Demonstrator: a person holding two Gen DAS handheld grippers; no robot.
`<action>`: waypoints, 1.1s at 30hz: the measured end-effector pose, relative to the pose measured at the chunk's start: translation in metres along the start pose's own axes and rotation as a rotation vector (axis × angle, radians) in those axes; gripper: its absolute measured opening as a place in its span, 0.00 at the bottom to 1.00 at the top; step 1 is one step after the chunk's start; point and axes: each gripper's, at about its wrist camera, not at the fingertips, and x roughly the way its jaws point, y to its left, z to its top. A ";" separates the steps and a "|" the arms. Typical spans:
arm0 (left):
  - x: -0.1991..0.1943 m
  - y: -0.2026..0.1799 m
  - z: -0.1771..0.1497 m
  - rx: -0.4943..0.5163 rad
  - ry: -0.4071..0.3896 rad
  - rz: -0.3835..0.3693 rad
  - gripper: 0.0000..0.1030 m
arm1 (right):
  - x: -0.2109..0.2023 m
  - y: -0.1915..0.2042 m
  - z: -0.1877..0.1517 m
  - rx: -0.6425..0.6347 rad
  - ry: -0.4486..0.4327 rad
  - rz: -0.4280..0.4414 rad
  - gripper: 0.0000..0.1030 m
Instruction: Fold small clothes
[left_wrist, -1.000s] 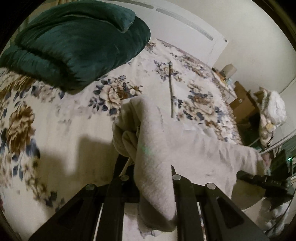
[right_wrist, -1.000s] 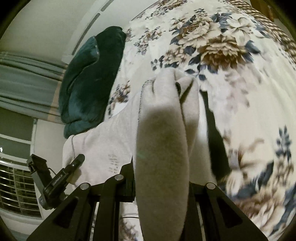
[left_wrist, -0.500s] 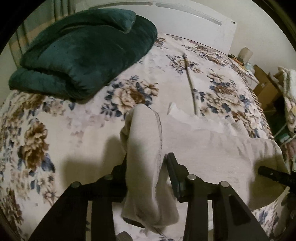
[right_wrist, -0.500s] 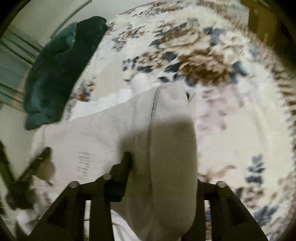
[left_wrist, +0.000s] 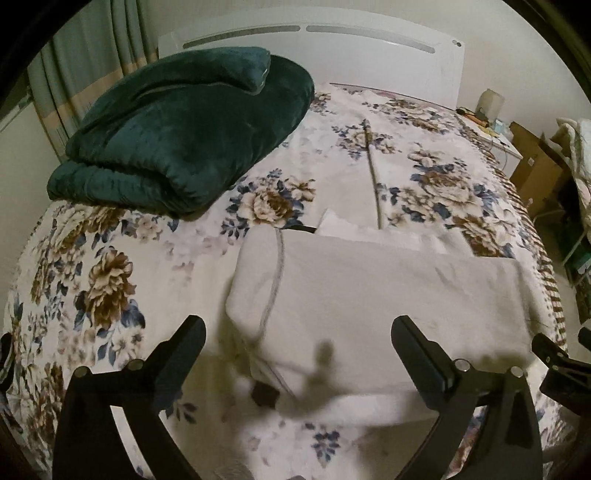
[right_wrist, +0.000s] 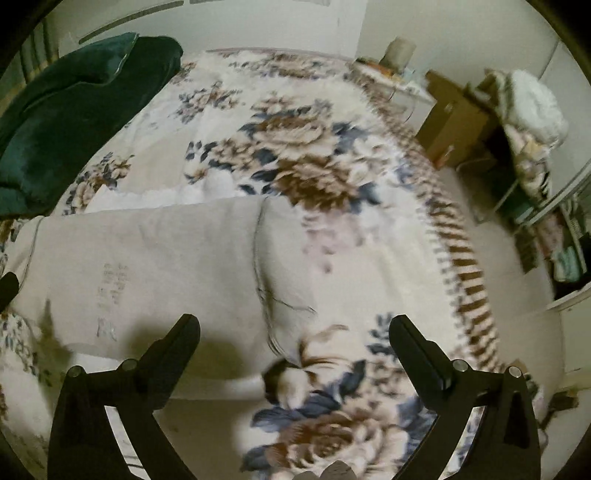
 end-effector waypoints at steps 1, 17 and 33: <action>-0.008 -0.001 -0.001 -0.001 -0.002 0.002 1.00 | -0.009 -0.001 -0.002 -0.002 -0.011 -0.010 1.00; -0.208 -0.018 -0.018 0.015 -0.083 -0.025 1.00 | -0.244 -0.054 -0.053 0.050 -0.174 -0.036 1.00; -0.418 -0.008 -0.058 0.048 -0.189 -0.062 1.00 | -0.511 -0.100 -0.134 0.087 -0.364 0.014 1.00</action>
